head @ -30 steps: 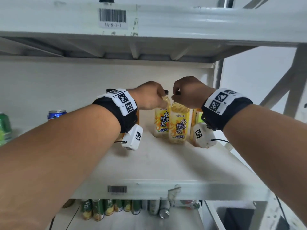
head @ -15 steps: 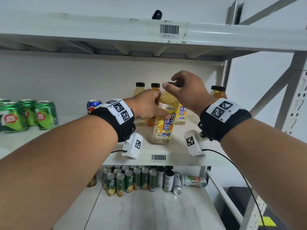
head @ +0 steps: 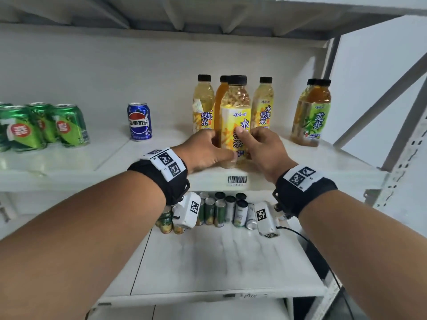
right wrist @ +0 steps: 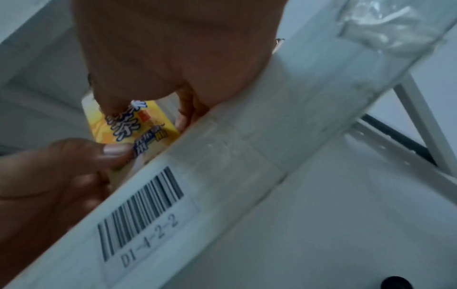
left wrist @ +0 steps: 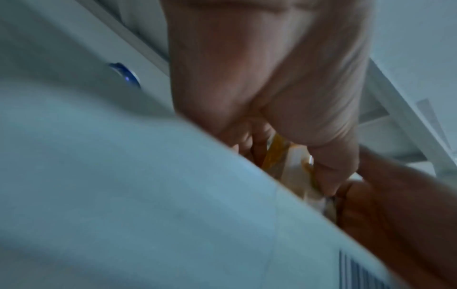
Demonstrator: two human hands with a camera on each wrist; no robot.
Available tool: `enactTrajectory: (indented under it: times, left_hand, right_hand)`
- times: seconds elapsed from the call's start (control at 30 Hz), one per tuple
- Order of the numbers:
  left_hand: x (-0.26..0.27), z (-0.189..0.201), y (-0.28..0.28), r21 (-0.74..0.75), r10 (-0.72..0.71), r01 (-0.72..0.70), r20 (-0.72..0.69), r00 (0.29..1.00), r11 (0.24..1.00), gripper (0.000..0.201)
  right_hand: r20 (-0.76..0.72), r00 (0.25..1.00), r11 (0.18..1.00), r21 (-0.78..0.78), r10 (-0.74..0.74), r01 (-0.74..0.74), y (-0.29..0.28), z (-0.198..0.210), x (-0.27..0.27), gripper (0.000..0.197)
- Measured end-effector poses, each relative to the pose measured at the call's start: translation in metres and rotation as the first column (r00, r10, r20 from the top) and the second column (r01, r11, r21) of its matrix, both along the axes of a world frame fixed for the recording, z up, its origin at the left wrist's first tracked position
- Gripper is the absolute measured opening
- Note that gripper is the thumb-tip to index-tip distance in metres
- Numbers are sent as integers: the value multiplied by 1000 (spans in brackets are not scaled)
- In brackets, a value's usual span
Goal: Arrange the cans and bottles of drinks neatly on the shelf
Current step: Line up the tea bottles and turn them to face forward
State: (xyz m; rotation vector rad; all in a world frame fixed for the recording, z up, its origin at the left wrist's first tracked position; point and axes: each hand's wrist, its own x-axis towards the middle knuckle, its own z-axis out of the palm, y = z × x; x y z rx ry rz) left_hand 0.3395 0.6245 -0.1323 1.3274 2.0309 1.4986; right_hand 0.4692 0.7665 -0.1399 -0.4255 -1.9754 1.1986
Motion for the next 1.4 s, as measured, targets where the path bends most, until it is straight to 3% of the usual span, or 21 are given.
enactTrajectory:
  times: [0.2,0.37,0.53,0.63,0.7,0.77,0.83,1.0,1.1,1.3,1.4]
  left_hand:
    - [-1,-15,2,76,23,-25,34,999,997,58]
    - [-3,-17,-3,174,-45,29,93,995,984,34]
    - [0,-15,-7,239,-61,47,54,997,970,26]
    - [6,-16,-6,260,-22,49,-106,994,964,19]
    - [11,-17,-5,266,-7,57,-186,982,962,21]
    - [11,-16,-6,277,-16,66,-181,983,959,24]
    - [8,-15,-6,267,-41,78,-144,989,961,32]
    - [6,-12,0,149,-152,141,65,986,979,62]
    - [6,-12,2,151,-225,205,130,966,967,65]
    - [7,-14,-2,209,-137,113,105,985,971,58]
    - [9,-13,-5,228,-102,76,105,989,971,76]
  right_hand:
    - [-21,1000,1000,18,20,-20,-2,0,0,68]
    - [-60,995,994,78,76,-71,4,-4,0,39]
    - [-78,983,984,-44,169,-173,-1,2,4,54]
    - [-45,985,986,12,168,-168,-6,4,6,73]
    - [-68,972,974,-6,225,-226,-4,3,7,52]
    - [-107,966,969,-53,237,-243,-2,4,9,22]
    - [-127,965,969,-64,228,-238,-2,4,10,27]
    - [-190,925,911,-193,330,-364,0,5,12,16]
    - [-228,910,876,-269,346,-400,2,4,9,31]
    - [-165,930,906,-226,327,-358,-5,3,9,49]
    - [-104,946,924,-206,308,-323,-10,7,10,77]
